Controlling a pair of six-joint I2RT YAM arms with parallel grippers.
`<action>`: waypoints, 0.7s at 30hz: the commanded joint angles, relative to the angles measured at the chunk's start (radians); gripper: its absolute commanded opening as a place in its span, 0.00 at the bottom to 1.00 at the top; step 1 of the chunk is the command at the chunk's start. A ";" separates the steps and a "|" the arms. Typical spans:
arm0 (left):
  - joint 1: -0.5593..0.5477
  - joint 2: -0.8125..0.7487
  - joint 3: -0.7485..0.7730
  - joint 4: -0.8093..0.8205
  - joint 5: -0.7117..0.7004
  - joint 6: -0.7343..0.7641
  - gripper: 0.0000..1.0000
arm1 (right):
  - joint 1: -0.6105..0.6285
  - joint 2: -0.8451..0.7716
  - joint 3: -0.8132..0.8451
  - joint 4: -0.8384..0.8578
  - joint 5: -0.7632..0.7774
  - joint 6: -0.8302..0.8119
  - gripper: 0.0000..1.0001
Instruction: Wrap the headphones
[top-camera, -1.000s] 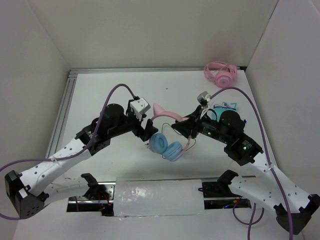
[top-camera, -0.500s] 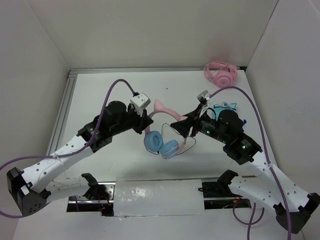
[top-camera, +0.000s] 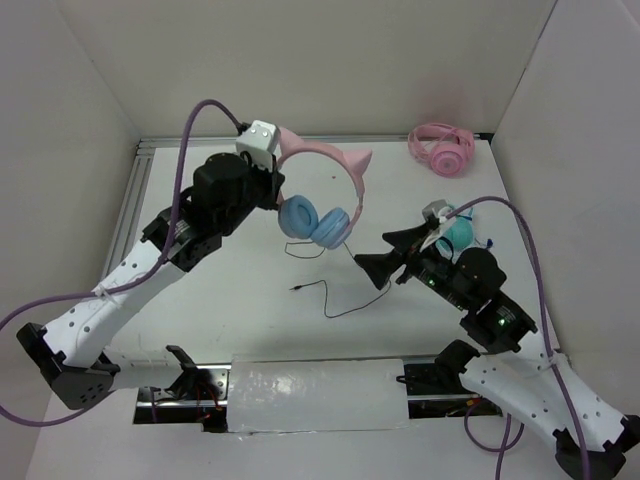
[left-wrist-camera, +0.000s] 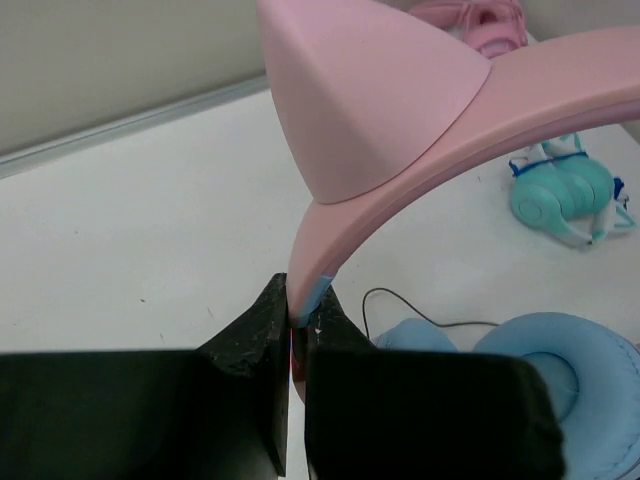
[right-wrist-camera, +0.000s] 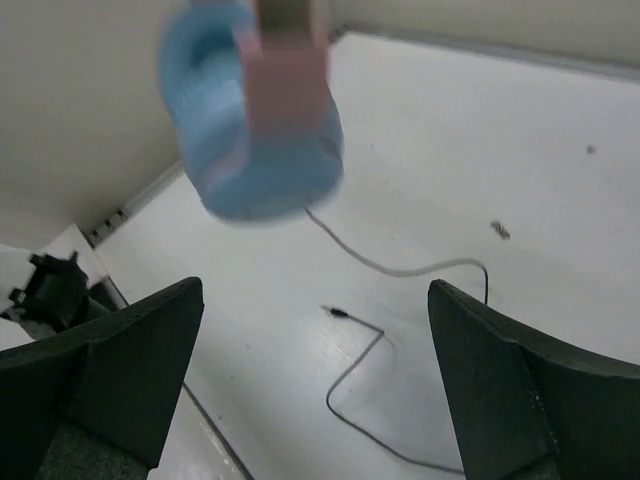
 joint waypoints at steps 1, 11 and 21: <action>0.031 0.020 0.168 0.054 -0.055 -0.032 0.00 | -0.003 -0.001 -0.111 0.016 -0.002 0.016 1.00; 0.053 0.074 0.417 -0.004 0.180 0.009 0.00 | 0.069 0.123 -0.405 0.488 0.208 -0.253 1.00; 0.052 0.100 0.604 -0.046 0.322 -0.006 0.00 | 0.067 0.507 -0.258 0.588 0.128 -0.478 1.00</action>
